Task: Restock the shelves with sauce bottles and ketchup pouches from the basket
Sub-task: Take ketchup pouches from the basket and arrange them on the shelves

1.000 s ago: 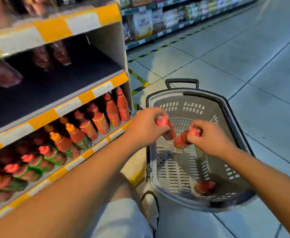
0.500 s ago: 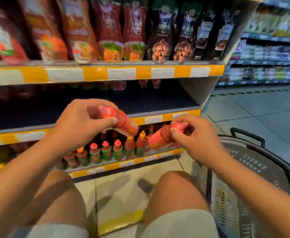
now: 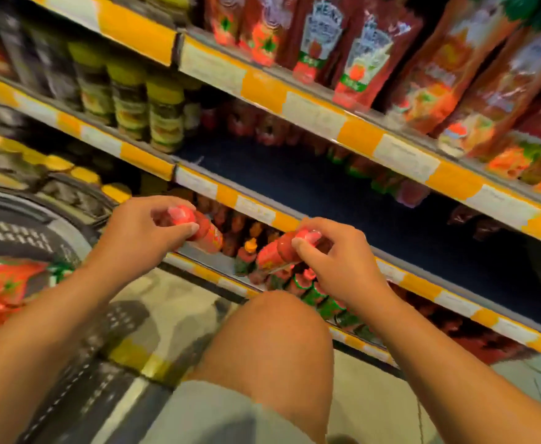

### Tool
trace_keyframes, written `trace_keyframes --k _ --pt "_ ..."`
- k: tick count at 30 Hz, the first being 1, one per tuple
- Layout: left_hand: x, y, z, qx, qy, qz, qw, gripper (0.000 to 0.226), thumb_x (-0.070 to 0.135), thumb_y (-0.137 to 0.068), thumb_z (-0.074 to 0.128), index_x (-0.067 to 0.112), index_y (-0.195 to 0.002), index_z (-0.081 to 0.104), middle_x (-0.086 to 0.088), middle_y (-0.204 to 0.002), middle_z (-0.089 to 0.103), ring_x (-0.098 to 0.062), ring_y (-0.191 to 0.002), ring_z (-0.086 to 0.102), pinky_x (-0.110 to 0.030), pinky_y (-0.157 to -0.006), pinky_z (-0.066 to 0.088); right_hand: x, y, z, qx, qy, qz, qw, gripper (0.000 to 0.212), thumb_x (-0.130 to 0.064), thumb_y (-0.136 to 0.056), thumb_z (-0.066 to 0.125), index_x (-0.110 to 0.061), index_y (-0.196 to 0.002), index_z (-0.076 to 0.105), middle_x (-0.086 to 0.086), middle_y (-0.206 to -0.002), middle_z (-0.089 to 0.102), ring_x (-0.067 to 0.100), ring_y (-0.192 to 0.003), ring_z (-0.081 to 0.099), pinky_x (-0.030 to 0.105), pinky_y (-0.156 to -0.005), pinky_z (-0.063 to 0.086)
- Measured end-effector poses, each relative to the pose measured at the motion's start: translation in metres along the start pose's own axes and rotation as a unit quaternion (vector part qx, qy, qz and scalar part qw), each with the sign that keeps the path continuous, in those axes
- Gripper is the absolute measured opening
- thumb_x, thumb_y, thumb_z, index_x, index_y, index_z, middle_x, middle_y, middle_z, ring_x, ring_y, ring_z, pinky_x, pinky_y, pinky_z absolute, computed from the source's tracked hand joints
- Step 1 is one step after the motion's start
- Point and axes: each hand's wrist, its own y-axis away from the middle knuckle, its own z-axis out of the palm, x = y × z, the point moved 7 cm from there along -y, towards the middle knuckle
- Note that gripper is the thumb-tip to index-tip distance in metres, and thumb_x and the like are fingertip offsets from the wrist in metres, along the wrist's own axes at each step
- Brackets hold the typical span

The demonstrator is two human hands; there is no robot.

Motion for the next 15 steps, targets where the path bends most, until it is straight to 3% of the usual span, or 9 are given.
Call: trace_keyframes --k 2,4,7,9,12,15 --pt "-0.031 -0.002 -0.012 0.031 -0.002 -0.036 0.999 0.022 0.021 -0.080 0.088 0.030 -0.097 0.078 0.009 -0.084 0.076 -0.016 -0.079 0.071 -0.032 -0.071 0.058 -0.011 -0.019 0.038 -0.052 -0.020 -0.002 0.998 0.015 -0.018 -0.097 0.068 -0.034 -0.095 0.069 -0.020 -0.058 0.064 0.001 -0.044 0.060 0.019 -0.043 0.041" --pt "-0.055 -0.004 -0.017 0.056 -0.002 -0.061 0.997 0.018 0.023 -0.080 0.087 0.033 -0.093 0.078 0.008 -0.087 0.076 -0.015 -0.084 0.071 -0.036 -0.077 0.058 -0.017 -0.034 0.073 -0.106 -0.024 -0.001 0.994 0.013 -0.018 -0.100 0.066 -0.030 -0.104 0.070 -0.011 -0.073 0.070 0.005 -0.048 0.067 0.016 -0.038 0.043" --pt "-0.082 -0.010 -0.011 0.070 -0.024 -0.088 0.993 0.032 0.022 -0.082 0.085 0.047 -0.074 0.066 0.002 -0.084 0.075 -0.019 -0.081 0.068 -0.039 -0.076 0.056 -0.010 -0.059 0.117 -0.167 0.026 -0.004 0.986 0.014 -0.027 -0.101 0.064 -0.033 -0.112 0.069 -0.004 -0.087 0.072 0.009 -0.055 0.072 0.012 -0.042 0.042" --pt "-0.100 -0.018 0.000 0.078 -0.028 -0.099 0.992 0.030 0.021 -0.082 0.084 0.044 -0.070 0.068 0.007 -0.076 0.073 -0.013 -0.076 0.065 -0.037 -0.070 0.055 0.002 -0.075 0.136 -0.187 0.072 -0.014 0.980 0.016 -0.032 -0.100 0.064 -0.035 -0.115 0.068 -0.009 -0.090 0.071 0.006 -0.061 0.071 0.016 -0.054 0.048" --pt "-0.125 -0.032 0.025 0.071 -0.040 -0.128 0.988 0.011 0.022 -0.084 0.080 0.031 -0.079 0.076 0.014 -0.067 0.068 -0.007 -0.069 0.060 -0.027 -0.059 0.045 0.017 -0.089 0.164 -0.227 0.125 -0.056 0.964 0.020 -0.038 -0.099 0.063 -0.037 -0.118 0.066 -0.011 -0.106 0.068 0.010 -0.083 0.071 0.035 -0.077 0.058" --pt "-0.142 -0.047 0.050 0.063 -0.076 -0.130 0.987 0.005 0.026 -0.084 0.075 0.023 -0.082 0.073 0.003 -0.070 0.066 -0.022 -0.071 0.060 -0.039 -0.062 0.052 0.028 -0.100 0.185 -0.236 0.161 -0.089 0.954 0.022 -0.037 -0.099 0.064 -0.034 -0.120 0.068 -0.006 -0.109 0.066 0.013 -0.096 0.064 0.037 -0.088 0.054"
